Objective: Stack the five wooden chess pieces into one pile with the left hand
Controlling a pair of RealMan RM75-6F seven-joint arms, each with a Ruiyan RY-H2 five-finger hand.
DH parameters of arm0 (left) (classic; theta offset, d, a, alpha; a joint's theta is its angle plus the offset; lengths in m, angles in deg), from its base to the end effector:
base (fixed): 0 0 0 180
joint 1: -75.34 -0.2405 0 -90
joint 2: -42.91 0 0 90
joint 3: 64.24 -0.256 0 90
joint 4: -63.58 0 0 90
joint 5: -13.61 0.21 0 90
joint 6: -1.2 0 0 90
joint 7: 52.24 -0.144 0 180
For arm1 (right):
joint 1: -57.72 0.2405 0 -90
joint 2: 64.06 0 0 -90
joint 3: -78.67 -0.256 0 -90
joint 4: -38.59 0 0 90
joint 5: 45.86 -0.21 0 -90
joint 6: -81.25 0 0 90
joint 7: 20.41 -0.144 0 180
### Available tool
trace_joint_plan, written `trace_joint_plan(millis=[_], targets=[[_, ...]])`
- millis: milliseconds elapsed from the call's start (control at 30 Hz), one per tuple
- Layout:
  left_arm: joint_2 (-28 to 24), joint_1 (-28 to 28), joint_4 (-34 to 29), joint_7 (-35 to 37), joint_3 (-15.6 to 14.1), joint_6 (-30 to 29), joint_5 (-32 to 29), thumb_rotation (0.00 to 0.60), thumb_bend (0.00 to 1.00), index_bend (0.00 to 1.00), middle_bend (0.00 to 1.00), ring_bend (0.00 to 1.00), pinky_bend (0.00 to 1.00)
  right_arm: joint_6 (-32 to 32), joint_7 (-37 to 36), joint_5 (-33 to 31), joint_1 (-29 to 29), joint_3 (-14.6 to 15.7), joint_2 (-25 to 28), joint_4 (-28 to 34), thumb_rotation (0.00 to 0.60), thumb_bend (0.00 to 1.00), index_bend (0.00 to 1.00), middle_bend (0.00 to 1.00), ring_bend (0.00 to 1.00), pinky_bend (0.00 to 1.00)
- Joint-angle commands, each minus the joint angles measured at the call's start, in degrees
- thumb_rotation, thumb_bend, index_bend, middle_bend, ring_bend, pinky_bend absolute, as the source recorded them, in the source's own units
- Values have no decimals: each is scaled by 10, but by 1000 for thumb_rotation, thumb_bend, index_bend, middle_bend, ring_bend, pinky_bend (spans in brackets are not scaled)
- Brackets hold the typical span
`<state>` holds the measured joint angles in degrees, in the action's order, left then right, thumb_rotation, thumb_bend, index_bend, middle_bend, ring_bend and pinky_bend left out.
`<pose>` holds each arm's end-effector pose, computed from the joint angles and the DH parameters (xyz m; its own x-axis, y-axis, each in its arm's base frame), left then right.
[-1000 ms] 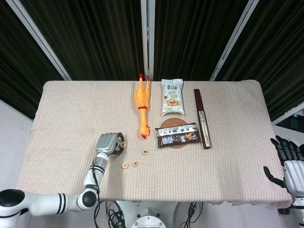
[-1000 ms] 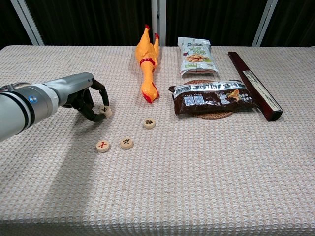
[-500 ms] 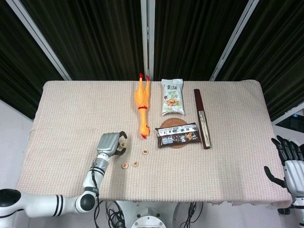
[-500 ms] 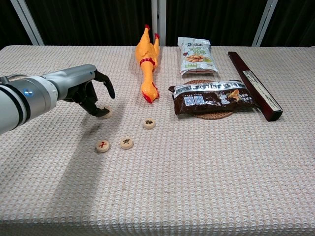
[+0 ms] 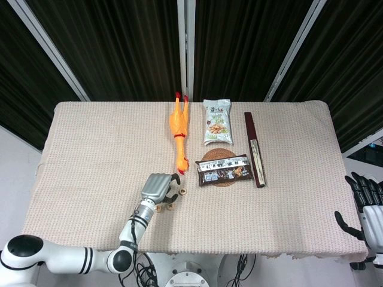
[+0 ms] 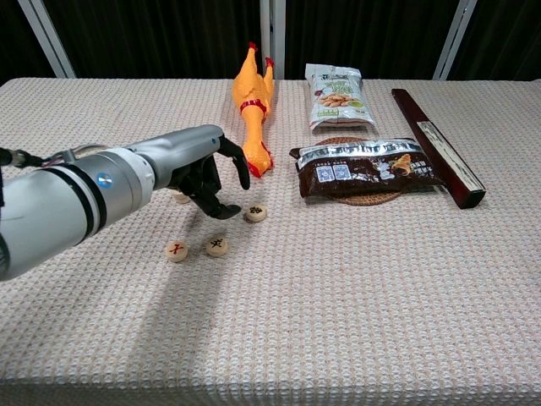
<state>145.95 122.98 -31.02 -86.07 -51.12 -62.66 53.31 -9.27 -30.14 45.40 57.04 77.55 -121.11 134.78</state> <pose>-0.0736 0.2945 -0.0826 0.2262 0.4565 0.8605 0.9666 -0.2143 -0.1404 -0.3061 -0.1444 0.1944 0.2928 0.0205 0.9559 -0.9559 -0.0172 0.2932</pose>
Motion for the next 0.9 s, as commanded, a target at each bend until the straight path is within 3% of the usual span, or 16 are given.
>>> trace_joint_plan(millis=[33,900], targets=[[12,8,15,4,2,10,4,600,306,423,1000,1000,1000,-1,-2,0,-1,0,1,-1,600,291,0,0,0,0],[39,25,69,-6,6,33,-29,600,305,454,1000,1000,1000,-5,-18,-1,-3,-2,5,-4,600,292,0,0,0,0]])
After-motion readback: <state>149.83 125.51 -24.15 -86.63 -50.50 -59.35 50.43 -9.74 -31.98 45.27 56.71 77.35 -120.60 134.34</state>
